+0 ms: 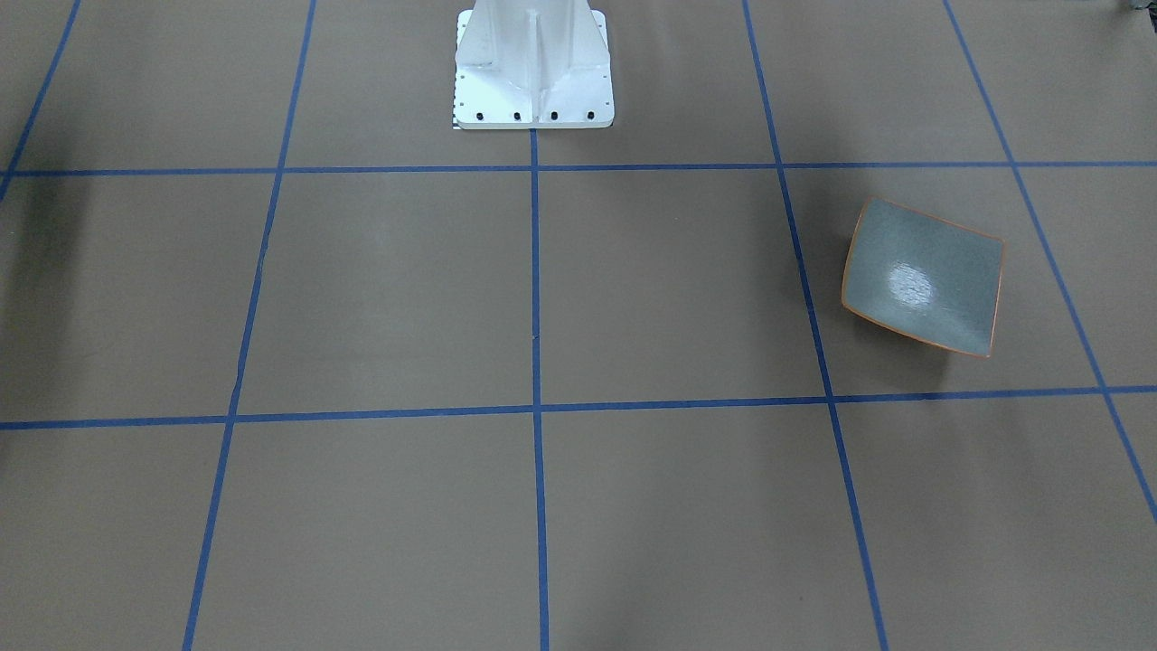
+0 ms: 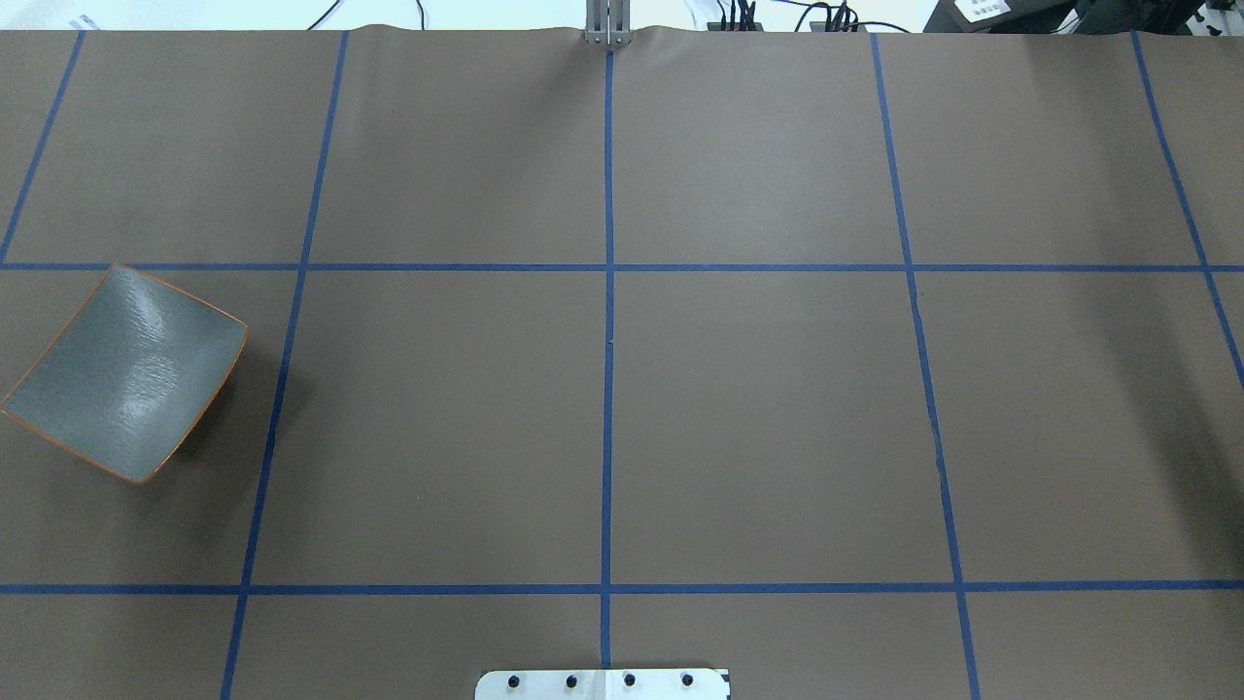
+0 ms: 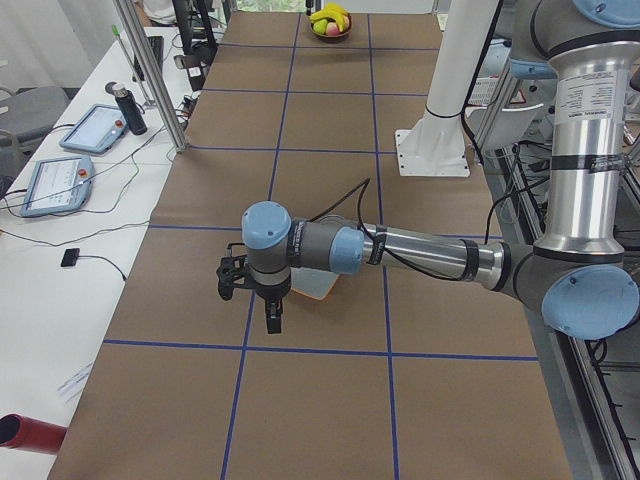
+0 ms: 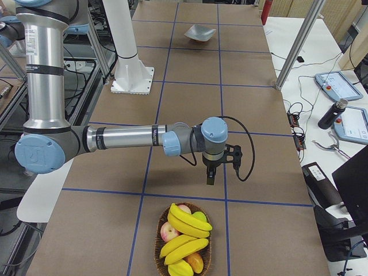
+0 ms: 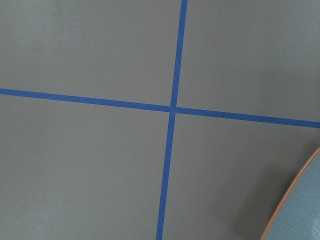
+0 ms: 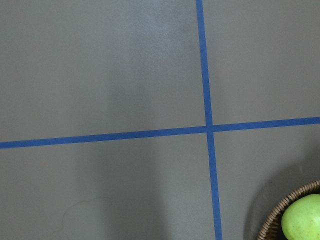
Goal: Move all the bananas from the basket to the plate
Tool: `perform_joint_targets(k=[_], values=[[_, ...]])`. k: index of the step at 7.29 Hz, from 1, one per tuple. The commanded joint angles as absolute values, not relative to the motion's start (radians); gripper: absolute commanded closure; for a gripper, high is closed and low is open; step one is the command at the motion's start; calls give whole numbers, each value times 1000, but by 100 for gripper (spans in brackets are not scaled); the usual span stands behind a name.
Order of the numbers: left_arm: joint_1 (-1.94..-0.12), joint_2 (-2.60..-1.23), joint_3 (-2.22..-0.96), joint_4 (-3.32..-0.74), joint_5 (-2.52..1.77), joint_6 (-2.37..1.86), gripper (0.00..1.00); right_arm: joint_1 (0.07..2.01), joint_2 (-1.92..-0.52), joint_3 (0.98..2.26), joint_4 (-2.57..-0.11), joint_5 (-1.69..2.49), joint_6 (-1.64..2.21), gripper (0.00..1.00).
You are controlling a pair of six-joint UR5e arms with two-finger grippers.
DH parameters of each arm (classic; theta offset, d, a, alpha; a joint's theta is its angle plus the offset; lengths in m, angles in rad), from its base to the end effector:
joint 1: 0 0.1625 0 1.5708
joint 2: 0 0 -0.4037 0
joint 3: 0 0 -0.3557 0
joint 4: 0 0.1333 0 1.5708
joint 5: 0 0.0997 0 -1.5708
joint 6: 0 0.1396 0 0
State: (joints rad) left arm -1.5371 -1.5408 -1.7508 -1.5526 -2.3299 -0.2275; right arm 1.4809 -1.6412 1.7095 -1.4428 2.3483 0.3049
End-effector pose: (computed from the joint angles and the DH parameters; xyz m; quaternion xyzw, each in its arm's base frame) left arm -0.0220 -0.4527 0.6002 0.0125 0.3745 -0.0654 0.9248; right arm -0.0046 -0.4450 0.6191 0.0149 -0.3877 0.0619 0.9196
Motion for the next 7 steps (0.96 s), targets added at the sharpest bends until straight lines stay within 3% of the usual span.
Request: perform_joint_targets(k=[1, 7], values=[[-1536, -1540, -1758, -1580, -2327, -235, 0, 1503, -1718, 1733, -1439, 2297, 307, 0], [-1536, -1501, -1782, -1701, -2318, -236, 0, 1522, -1864, 1744, -1379, 2240, 310, 0]])
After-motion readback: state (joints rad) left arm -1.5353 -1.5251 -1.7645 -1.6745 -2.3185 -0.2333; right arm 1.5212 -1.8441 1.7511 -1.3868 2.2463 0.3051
